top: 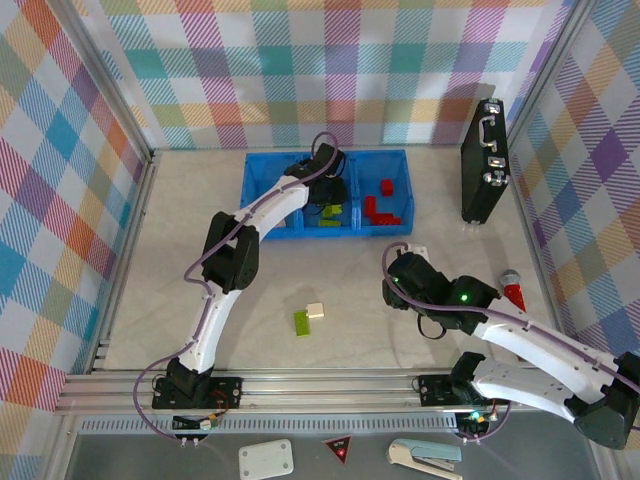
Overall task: Sort the legos into containers by color
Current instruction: Place the lego in the container.
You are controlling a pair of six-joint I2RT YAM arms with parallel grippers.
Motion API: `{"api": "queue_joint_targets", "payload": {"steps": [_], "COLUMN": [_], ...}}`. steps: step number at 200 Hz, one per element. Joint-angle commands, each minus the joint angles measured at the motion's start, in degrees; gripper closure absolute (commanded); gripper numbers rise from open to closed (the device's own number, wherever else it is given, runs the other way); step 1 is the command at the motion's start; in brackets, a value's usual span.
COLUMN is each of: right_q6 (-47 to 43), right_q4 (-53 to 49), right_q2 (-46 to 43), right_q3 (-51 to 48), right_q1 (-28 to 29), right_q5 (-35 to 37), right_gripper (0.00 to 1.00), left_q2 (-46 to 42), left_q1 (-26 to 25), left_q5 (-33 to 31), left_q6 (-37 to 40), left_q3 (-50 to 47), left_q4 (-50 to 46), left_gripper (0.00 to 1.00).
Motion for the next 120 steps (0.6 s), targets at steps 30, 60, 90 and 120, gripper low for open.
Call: {"api": "queue_joint_targets", "payload": {"steps": [30,60,90,120], "right_q6": [0.9,0.8,0.4,-0.5], "right_q4": [-1.9,-1.9,-1.8,-1.2], "right_q2": [-1.3,-1.4,-1.3,-0.8], "right_q3": [0.7,0.8,1.1,1.4], "right_q1": [0.1,0.0,0.0,0.1], "right_q5": [0.4,0.4,0.3,0.2], "right_gripper": [0.53,0.53,0.53,0.52], "left_q2": [3.5,2.8,1.7,0.1], "left_q1": [0.4,0.4,0.4,0.4], "left_q5": [-0.3,-0.1,-0.1,0.3], "left_q6": [-0.1,-0.2,0.0,0.1], "left_q3": [2.9,2.9,2.9,2.8], "left_q4": [-0.1,0.2,0.2,-0.3], "left_gripper": [0.68,0.65,0.63,0.63]}}
